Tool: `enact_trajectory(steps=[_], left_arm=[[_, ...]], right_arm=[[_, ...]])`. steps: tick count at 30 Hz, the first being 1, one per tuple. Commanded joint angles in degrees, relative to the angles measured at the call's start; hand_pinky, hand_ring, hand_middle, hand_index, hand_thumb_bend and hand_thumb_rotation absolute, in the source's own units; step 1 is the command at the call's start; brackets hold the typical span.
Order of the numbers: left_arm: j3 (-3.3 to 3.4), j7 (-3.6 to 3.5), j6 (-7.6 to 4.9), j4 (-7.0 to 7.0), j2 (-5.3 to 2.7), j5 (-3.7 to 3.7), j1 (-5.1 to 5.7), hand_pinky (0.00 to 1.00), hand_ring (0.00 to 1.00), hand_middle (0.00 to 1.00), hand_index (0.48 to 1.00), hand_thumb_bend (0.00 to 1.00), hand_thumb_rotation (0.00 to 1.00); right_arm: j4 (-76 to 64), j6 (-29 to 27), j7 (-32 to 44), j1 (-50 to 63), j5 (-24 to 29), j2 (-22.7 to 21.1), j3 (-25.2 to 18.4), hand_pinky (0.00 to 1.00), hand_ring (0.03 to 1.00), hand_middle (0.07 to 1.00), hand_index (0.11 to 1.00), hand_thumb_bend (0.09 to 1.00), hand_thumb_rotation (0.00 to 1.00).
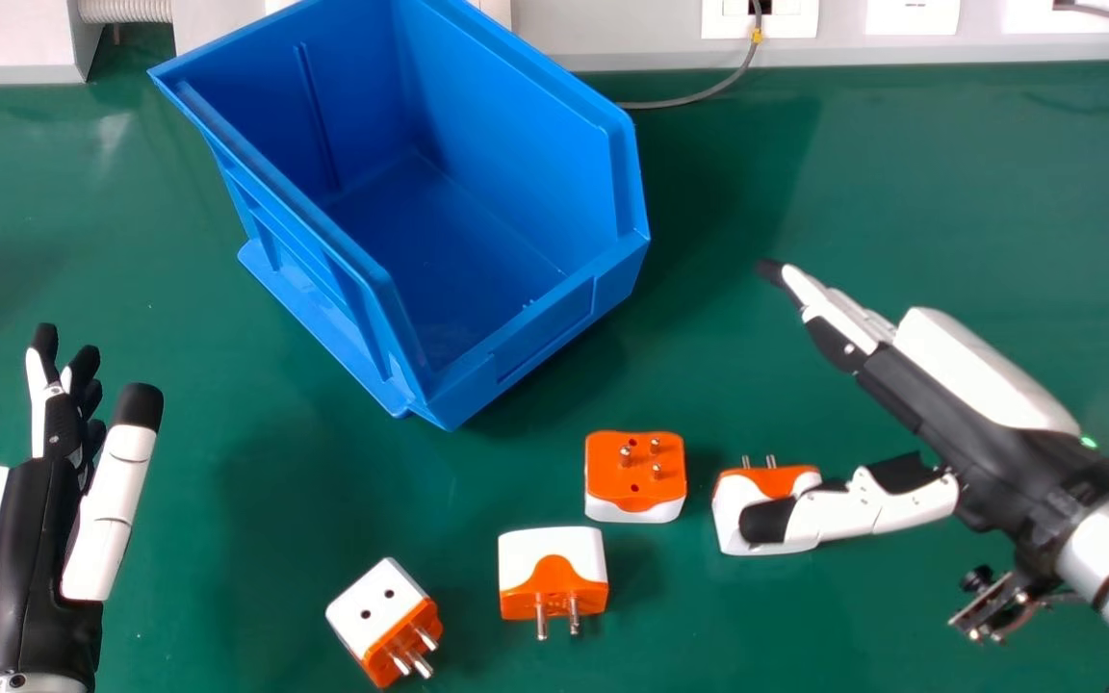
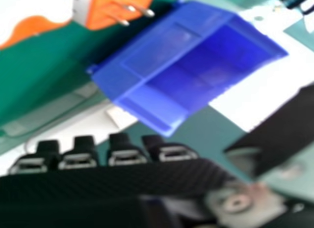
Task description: Pick all objects and put in blue box
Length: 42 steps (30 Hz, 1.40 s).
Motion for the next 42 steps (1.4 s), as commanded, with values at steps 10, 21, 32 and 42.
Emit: enact_trajectory(steps=[10, 21, 32, 42], left_arm=[[0.21, 0.82, -0.12, -1.06, -0.35, 0.39, -0.54, 1.0, 1.0, 1.0, 1.0, 0.78, 0.95], [0.01, 0.78, 0.09, -0.9, -0.74, 0.25, -1.53, 1.0, 1.0, 1.0, 1.0, 0.76, 0.96], [0.18, 1.05, 0.1, 0.11, -0.42, 0.49, -2.51, 1.0, 1.0, 1.0, 1.0, 0.77, 0.97], [0.47, 1.15, 0.55, 0.15, -0.19, 0.49, -2.64, 1.0, 1.0, 1.0, 1.0, 0.78, 0.98]], right_arm=[[-2.11, 3.24, 1.33, -3.68, -10.01, -2.97, 3.82, 1.0, 1.0, 1.0, 1.0, 1.0, 0.64], [3.22, 6.67, 6.36, -11.48, -16.62, -4.66, 9.3, 1.0, 1.0, 1.0, 1.0, 0.979, 0.56], [10.25, 7.65, 8.23, -18.74, -21.42, -4.74, 14.88, 1.0, 1.0, 1.0, 1.0, 0.924, 0.5], [17.02, 8.62, 10.81, -24.99, -26.33, -3.98, 20.6, 1.0, 1.0, 1.0, 1.0, 0.888, 0.46]])
